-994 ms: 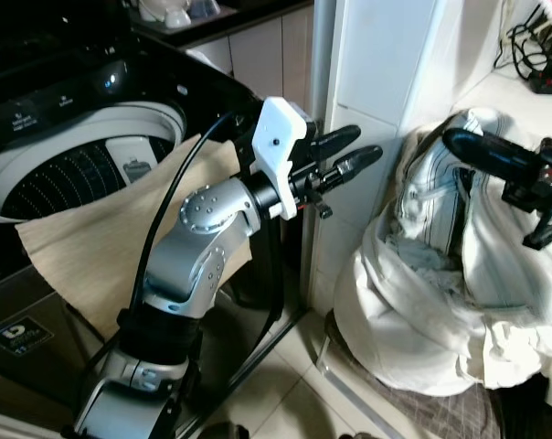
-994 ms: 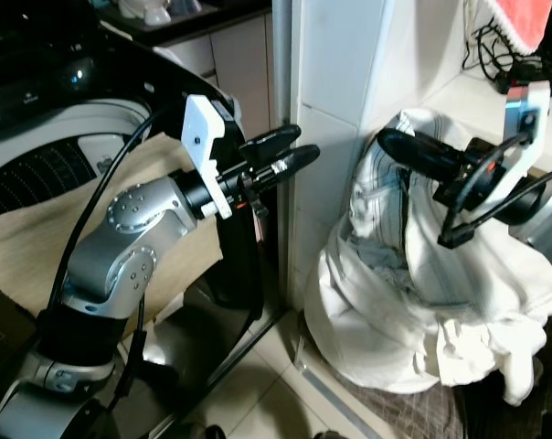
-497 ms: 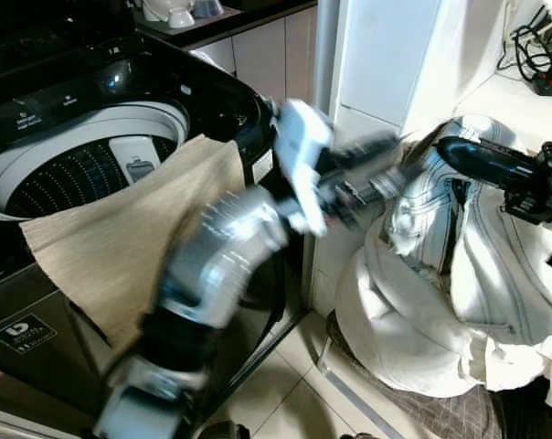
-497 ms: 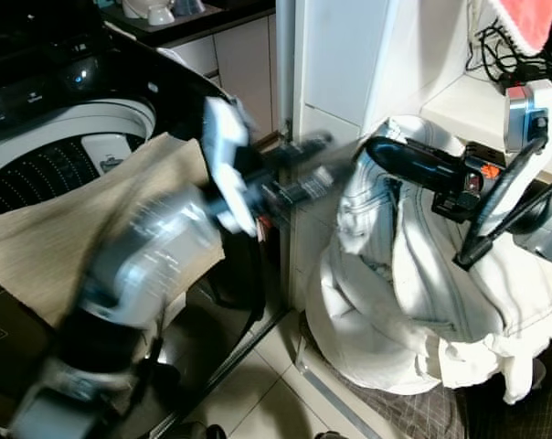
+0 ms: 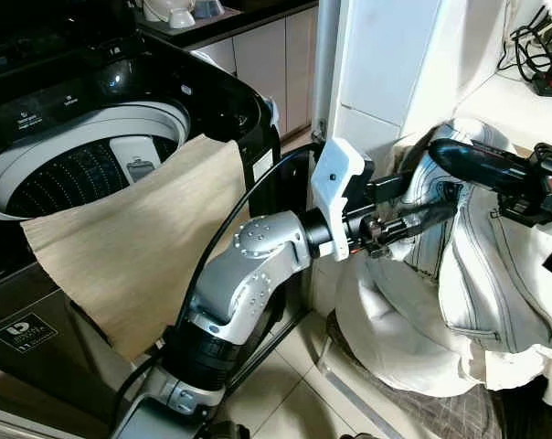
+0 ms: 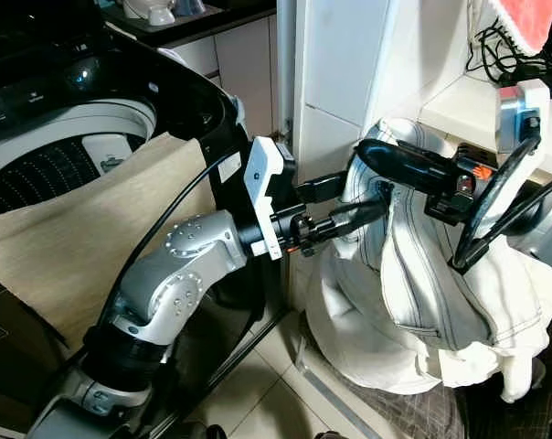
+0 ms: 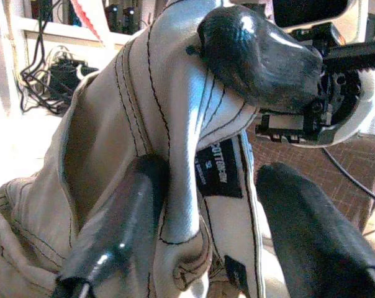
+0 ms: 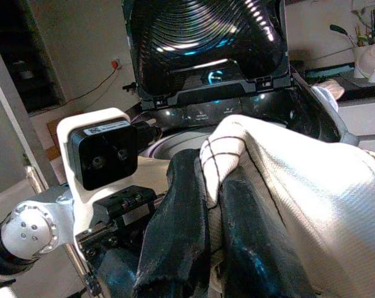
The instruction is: Clothes washing
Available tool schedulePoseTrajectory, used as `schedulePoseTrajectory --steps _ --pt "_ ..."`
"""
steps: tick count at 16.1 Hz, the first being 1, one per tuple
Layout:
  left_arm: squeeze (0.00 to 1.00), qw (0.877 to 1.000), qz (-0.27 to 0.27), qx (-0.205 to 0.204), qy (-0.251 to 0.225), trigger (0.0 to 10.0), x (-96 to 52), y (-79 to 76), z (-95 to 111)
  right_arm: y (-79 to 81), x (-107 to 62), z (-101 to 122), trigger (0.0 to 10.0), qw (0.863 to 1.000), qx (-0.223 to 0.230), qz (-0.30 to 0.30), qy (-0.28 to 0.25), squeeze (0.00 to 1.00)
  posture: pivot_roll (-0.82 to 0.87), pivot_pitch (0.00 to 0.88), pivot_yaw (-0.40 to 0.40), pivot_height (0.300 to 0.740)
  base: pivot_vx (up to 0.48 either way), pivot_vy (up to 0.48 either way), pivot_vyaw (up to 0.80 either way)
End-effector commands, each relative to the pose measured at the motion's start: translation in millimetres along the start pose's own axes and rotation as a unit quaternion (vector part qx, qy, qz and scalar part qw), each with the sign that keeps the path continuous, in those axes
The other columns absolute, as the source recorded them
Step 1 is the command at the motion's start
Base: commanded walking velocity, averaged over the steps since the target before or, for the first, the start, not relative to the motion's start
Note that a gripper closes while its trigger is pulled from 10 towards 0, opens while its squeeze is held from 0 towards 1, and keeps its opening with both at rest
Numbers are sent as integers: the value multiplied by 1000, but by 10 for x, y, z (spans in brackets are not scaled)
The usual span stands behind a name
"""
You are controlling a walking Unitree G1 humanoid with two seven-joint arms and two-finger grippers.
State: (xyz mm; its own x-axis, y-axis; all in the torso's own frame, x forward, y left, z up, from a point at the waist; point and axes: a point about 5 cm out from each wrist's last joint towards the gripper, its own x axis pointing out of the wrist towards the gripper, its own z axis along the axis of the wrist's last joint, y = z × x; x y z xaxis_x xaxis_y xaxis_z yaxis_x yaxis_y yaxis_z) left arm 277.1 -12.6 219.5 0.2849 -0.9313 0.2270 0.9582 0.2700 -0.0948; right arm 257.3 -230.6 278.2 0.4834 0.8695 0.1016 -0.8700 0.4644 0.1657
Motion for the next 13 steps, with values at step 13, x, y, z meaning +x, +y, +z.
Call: schedulePoseTrajectory --steps 13 --pt "0 1000 1 -12 -8 0 -55 34 -24 128 191 -5 0 999 -18 27 -9 0 -111 0 70 740 0 0 0"
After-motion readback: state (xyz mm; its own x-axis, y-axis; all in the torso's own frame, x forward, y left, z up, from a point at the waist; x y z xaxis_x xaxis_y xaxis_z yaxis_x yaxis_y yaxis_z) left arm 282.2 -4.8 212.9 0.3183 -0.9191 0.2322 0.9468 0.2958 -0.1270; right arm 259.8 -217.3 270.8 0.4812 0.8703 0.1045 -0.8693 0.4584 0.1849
